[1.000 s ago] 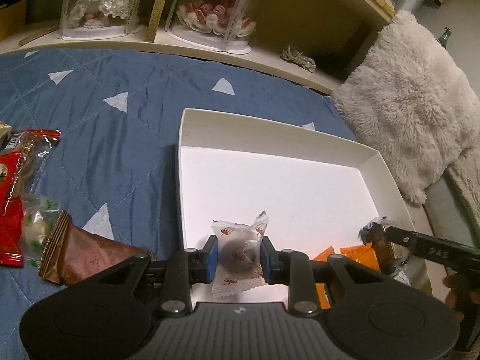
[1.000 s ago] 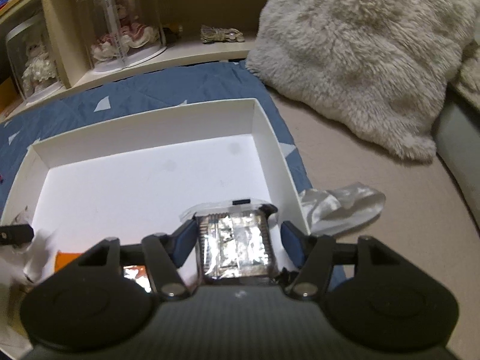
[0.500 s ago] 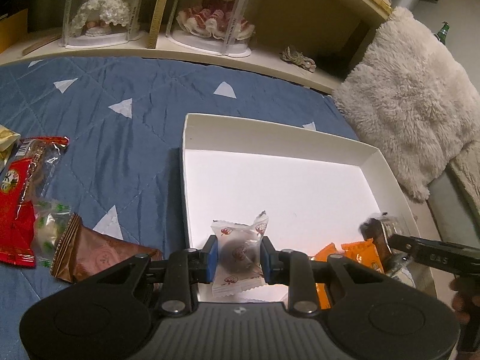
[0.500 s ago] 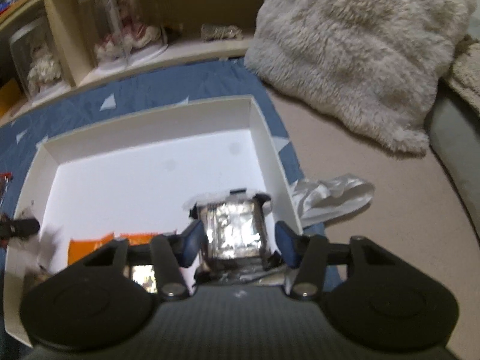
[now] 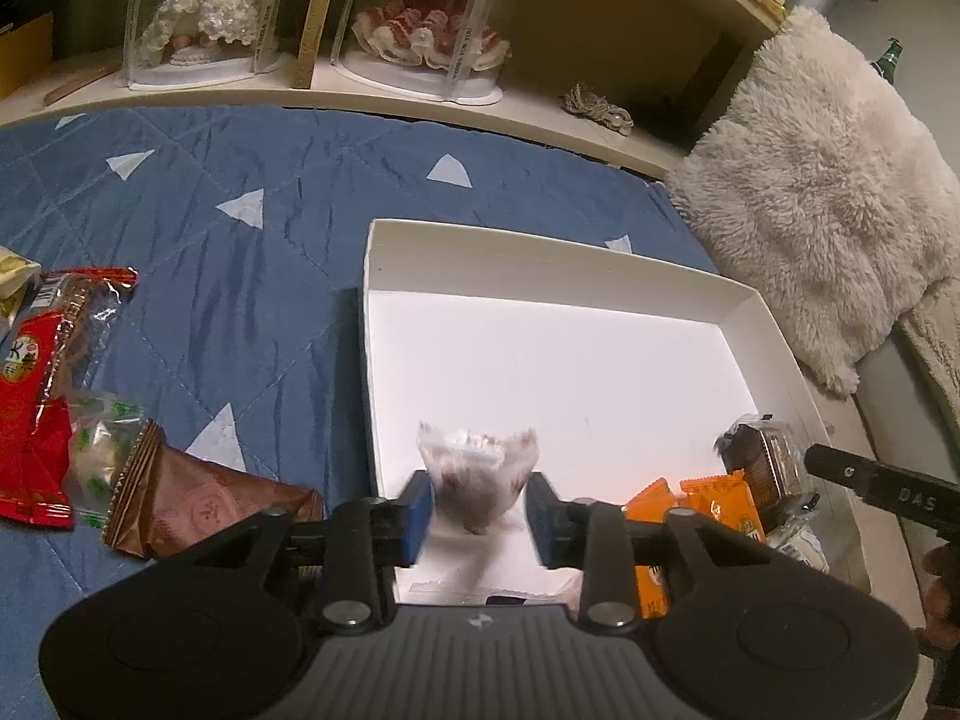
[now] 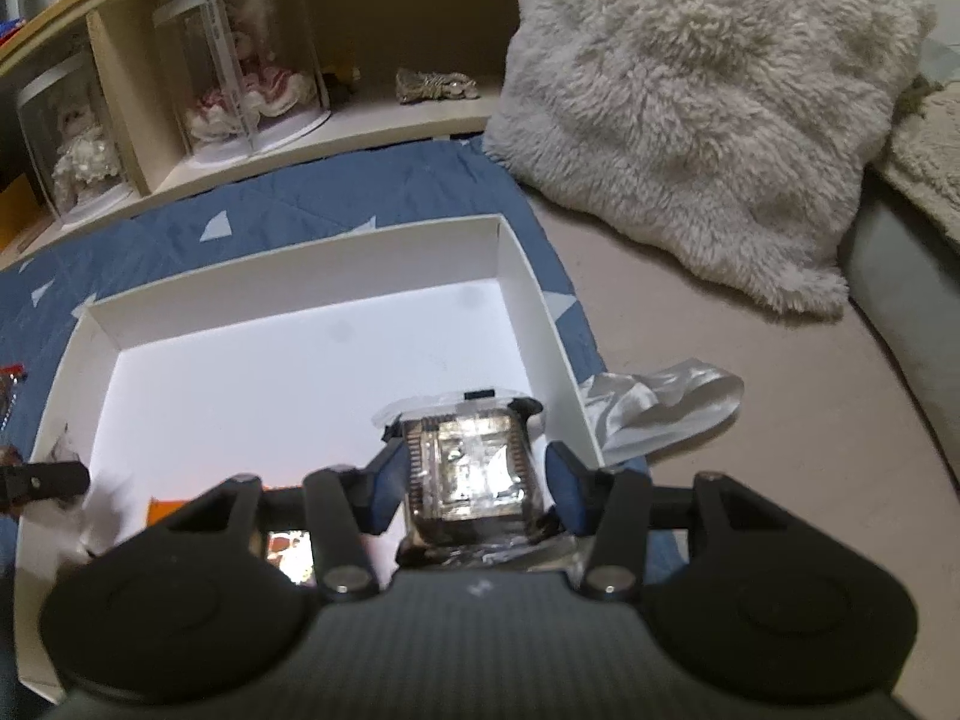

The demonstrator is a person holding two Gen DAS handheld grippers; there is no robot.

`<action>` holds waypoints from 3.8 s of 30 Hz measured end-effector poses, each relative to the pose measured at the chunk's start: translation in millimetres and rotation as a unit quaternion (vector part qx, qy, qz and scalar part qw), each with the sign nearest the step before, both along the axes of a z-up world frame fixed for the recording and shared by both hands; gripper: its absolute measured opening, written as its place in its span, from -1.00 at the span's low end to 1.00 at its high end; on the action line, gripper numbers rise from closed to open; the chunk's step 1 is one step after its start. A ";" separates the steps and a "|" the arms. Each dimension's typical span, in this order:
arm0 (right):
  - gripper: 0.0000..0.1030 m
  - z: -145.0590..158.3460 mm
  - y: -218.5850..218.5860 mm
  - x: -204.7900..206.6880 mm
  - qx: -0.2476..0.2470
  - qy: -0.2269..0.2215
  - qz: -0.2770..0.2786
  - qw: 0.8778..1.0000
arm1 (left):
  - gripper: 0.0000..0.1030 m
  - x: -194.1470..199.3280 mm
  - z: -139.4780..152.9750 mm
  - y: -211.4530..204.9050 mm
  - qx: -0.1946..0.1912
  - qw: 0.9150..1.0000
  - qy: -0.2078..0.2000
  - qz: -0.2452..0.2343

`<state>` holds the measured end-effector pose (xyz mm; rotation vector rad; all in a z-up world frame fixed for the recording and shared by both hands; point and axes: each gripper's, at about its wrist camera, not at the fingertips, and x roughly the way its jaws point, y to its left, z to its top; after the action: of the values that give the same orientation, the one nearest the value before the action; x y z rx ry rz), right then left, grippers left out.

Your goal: Organize snacks

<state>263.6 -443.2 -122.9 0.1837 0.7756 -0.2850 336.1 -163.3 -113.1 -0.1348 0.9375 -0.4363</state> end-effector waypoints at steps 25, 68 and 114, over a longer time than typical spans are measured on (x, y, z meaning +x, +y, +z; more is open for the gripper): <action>0.93 42.3 31.4 -72.6 0.004 -0.039 -0.026 0.999 | 0.70 -46.4 45.4 -2.4 0.013 1.000 -0.014 -0.018; 0.99 51.5 172.6 -82.7 -0.019 -0.083 0.091 0.992 | 1.00 -97.8 91.8 170.2 0.035 0.992 -0.072 0.101; -0.54 -19.3 327.1 51.7 -0.197 0.068 0.469 0.858 | -0.12 17.0 -11.4 185.3 0.026 0.997 0.000 0.073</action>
<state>315.4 -116.2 -142.3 -0.6107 0.8447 0.4846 353.1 22.0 -124.4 -0.1554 0.9308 -0.2768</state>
